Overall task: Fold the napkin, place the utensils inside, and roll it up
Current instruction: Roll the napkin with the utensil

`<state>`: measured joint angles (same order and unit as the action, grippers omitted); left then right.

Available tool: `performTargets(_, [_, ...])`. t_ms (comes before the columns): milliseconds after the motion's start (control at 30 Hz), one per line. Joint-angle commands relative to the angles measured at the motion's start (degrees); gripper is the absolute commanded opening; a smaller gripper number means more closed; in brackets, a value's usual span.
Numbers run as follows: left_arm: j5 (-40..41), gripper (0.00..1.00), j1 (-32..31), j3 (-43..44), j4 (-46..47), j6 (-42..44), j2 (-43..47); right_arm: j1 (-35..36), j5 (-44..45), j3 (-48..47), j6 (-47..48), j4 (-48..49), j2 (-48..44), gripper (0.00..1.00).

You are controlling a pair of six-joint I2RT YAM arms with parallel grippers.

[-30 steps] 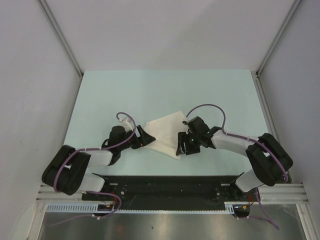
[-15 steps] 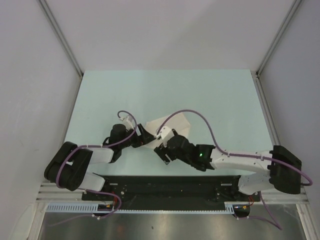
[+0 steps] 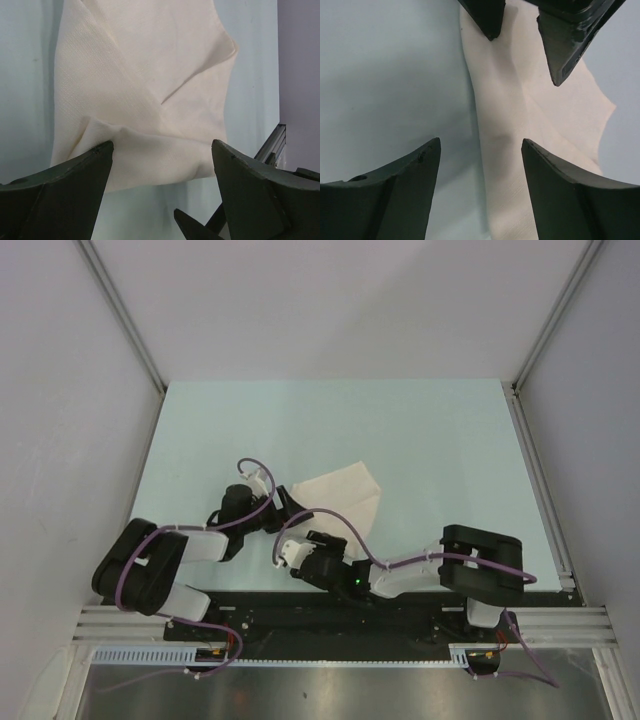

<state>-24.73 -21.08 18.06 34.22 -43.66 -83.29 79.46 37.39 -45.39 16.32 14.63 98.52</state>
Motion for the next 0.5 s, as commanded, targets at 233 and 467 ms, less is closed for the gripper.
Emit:
performTargets(233, [5.5,0.90,1.0,-1.1,-12.7,5.0,-3.4,-1.0,9.2,0.2,4.8,8.7,9.4,0.59])
performTargets(467, [5.0,0.90,1.3,-1.1,-13.2,5.3,-2.8,-4.0,7.2,-0.6,1.5,4.6,10.7,0.43])
